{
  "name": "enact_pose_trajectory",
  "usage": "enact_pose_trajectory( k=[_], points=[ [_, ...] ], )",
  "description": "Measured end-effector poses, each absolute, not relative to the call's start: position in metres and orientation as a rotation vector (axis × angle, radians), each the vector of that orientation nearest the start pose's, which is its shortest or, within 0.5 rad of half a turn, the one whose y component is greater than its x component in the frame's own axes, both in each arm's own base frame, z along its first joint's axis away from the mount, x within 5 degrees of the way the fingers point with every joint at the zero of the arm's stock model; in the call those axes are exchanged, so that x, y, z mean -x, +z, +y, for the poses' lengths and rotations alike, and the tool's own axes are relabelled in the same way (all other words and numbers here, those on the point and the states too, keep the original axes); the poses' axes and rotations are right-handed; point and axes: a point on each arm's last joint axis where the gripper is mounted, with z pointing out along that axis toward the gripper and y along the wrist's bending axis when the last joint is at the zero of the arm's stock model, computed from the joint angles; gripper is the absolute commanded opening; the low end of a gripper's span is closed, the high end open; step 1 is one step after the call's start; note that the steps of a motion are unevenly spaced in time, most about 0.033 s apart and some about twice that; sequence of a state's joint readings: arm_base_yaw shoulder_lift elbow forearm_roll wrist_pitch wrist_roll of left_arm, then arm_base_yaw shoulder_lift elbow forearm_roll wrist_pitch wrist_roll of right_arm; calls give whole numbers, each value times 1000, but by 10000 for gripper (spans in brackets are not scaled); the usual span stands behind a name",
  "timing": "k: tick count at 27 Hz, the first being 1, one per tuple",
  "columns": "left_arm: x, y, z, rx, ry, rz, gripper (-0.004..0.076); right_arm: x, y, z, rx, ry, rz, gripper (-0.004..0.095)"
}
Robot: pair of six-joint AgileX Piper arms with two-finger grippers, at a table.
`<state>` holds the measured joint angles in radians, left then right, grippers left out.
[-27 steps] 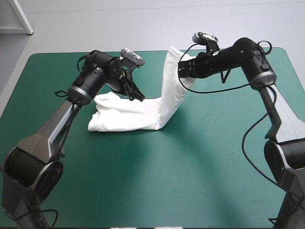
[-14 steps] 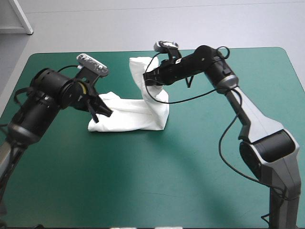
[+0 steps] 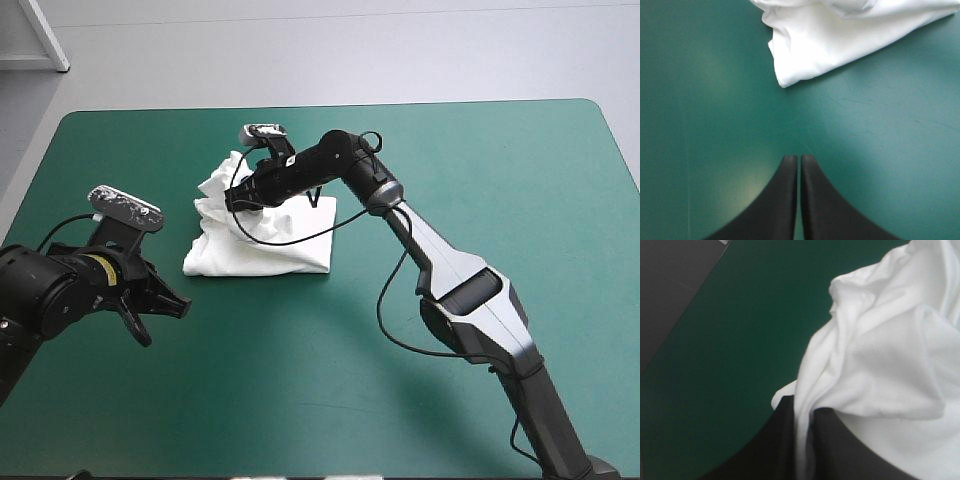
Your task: Fold the cloth
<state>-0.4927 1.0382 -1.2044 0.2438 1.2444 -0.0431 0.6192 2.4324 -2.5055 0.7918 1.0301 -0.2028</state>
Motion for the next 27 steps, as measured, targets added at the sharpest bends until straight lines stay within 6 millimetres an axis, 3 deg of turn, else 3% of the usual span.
enact_pose_trajectory(
  k=[6,10,16,21,25,26,27],
  points=[
    [-165,390,-65,-562,115,2472,19,-396,282,372,861,1252,2275,599],
    [-165,390,-63,-558,140,2468,19,-391,286,371,931,1257,2292,612],
    [-166,391,-62,-552,163,2462,19,-388,327,360,902,1142,2228,590],
    [-166,391,-61,-552,170,2461,19,-398,362,327,739,1012,2229,590],
    [-166,391,-61,-550,169,2461,19,-414,382,267,592,879,2312,588],
    [-166,391,-61,-549,168,2461,19,-416,377,245,553,801,2380,583],
    [-166,391,-61,-547,168,2462,19,-416,372,236,545,770,2419,581]
  ],
)
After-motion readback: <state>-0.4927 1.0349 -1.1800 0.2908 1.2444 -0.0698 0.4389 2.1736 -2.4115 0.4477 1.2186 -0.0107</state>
